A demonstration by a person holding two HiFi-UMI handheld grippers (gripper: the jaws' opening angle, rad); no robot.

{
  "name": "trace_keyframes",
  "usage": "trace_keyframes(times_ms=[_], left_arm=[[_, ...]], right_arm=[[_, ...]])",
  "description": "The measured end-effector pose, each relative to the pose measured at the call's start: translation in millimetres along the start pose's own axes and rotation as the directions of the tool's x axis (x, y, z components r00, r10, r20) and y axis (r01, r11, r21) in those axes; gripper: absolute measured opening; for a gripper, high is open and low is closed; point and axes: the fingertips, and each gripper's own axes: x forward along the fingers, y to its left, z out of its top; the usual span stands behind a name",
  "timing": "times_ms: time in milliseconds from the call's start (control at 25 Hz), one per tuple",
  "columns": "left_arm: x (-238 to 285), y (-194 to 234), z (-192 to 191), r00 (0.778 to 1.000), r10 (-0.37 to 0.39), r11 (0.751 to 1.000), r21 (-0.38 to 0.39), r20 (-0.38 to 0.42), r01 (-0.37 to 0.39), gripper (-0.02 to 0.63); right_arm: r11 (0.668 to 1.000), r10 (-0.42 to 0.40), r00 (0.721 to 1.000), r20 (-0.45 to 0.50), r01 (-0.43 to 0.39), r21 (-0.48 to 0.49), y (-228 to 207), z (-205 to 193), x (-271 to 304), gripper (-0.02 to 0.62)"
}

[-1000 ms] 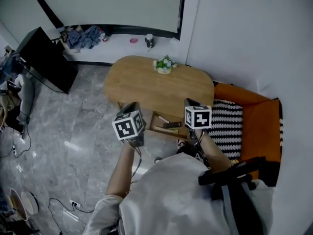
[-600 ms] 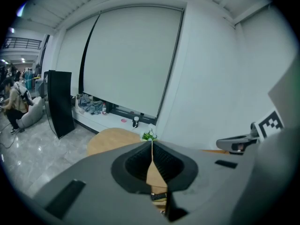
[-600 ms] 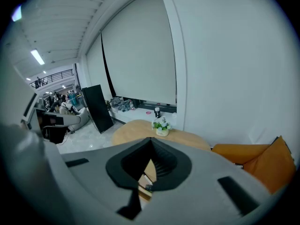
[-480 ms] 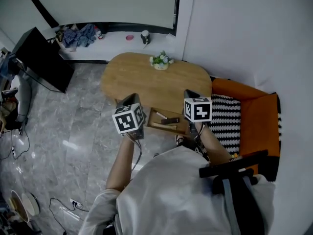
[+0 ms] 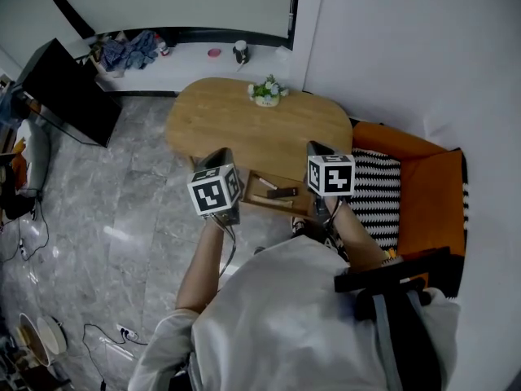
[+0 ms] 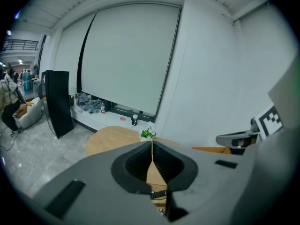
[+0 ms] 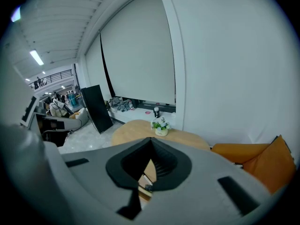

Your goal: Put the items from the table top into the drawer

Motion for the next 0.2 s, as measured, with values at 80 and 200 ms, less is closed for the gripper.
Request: trace_keyframes(times_ms=[80,200], left_arm=[[1.1,-0.3,0.6,1.000,0.001,1.000,-0.011,0.002,-0.001,0.014],[1.9,-3.3,2.7,1.000,0.002,1.000,-0.017,0.002,-0.002,0.014]], right_arm=[[1.000,-0.001,1.000,0.001,0.001,-0.001,-1.8,1.0,0.4,-0.009],[1.000,-0.002,1.000,0.002,0.002,0.002,-5.3,3.6,-0.8,-0.008]])
